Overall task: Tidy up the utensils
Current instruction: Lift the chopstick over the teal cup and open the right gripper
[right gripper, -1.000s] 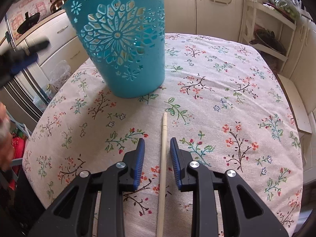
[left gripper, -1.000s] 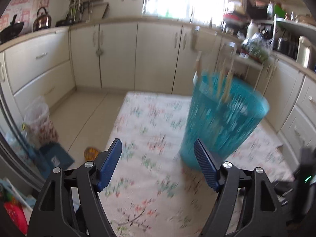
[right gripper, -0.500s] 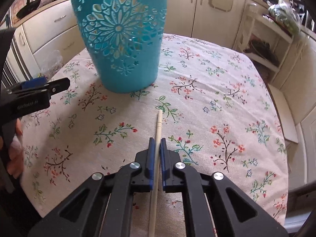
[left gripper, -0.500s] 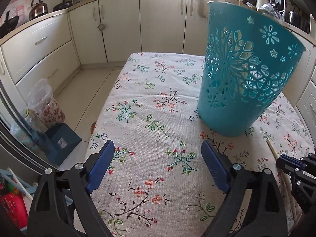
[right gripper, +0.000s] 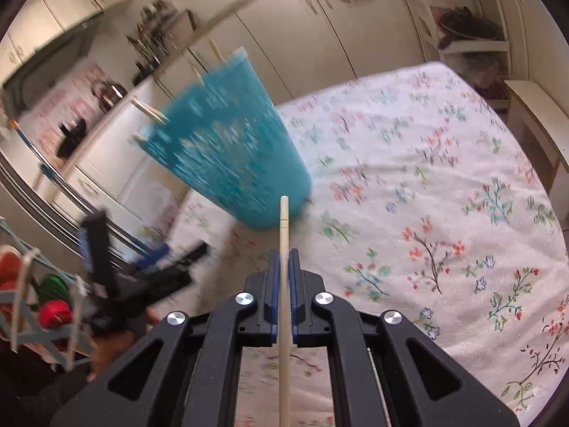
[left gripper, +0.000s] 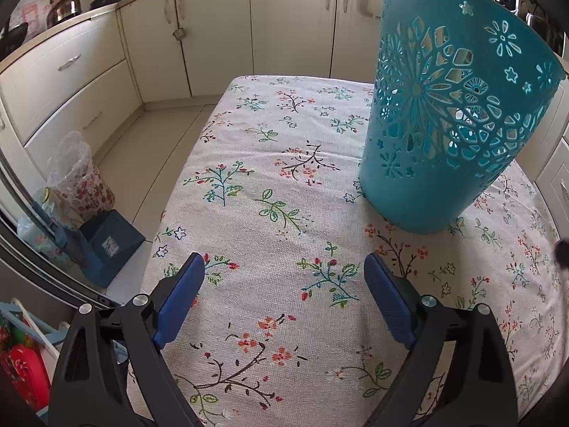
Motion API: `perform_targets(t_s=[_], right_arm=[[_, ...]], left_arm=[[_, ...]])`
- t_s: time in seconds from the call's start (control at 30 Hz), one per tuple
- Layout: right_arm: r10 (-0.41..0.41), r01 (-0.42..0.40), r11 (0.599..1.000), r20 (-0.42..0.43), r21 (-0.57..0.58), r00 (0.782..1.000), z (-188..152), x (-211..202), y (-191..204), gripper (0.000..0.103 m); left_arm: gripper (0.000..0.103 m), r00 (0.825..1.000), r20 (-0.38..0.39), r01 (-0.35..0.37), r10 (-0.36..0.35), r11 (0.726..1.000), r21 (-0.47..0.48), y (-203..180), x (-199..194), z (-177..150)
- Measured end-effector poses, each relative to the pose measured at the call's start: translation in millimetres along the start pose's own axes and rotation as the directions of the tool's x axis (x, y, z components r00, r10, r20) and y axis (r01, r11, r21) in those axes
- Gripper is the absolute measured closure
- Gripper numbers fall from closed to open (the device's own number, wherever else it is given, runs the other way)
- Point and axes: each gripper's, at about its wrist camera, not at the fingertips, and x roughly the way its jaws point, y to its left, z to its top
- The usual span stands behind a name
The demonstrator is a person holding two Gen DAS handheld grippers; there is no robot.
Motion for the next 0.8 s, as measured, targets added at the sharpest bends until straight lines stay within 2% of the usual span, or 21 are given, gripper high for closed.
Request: perform_targets(t_s=[0.07, 0.2, 0.3, 0.4, 0.5, 0.6, 0.63, 0.7, 0.8], right_arm=[[0.047, -0.047, 0.999, 0.057, -0.001, 0.997, 9, -16, 11, 0.097], [0.130, -0.128, 0.991, 0.179, -0.026, 0.975, 35, -45, 41, 0.097], [0.171, -0.159, 0.985, 0.285, -0.065, 0.943, 68, -57, 65, 0.097], [0.191, -0.169, 0.981, 0.389, -0.090, 0.901, 105, -52, 87, 0.097], [0.185, -0.151, 0.982, 0.481, -0.110, 0.857, 132, -42, 105, 0.097], [0.145, -0.083, 0.987, 0.552, -0.135, 0.821, 148, -28, 114, 0.097], [0.125, -0.054, 0.989, 0.563, -0.140, 0.817, 153, -19, 116, 0.097], [0.089, -0.014, 0.991, 0.562, -0.136, 0.822, 157, -6, 112, 0.097], [0.037, 0.040, 0.990, 0.518, -0.136, 0.854, 158, 19, 104, 0.097]], left_arm=[[0.016, 1.000, -0.004, 0.004, -0.004, 1.000, -0.001, 0, 1, 0], [0.016, 1.000, -0.006, 0.003, -0.003, 1.000, -0.004, 0, 1, 0], [0.016, 1.000, -0.007, -0.001, 0.001, 1.000, -0.001, 0, 2, 0], [0.016, 1.000, -0.006, -0.002, 0.002, 1.000, -0.004, 0, 2, 0], [0.016, 1.000, -0.007, -0.001, 0.001, 1.000, -0.007, 1, 2, 0], [0.016, 1.000, -0.008, 0.007, -0.007, 1.000, -0.013, 2, 2, 1], [0.016, 1.000, -0.009, 0.010, -0.011, 1.000, -0.015, 3, 3, 1], [0.016, 1.000, -0.010, 0.016, -0.016, 1.000, -0.018, 4, 3, 0], [0.016, 1.000, -0.014, 0.024, -0.024, 0.999, -0.021, 5, 5, 1]])
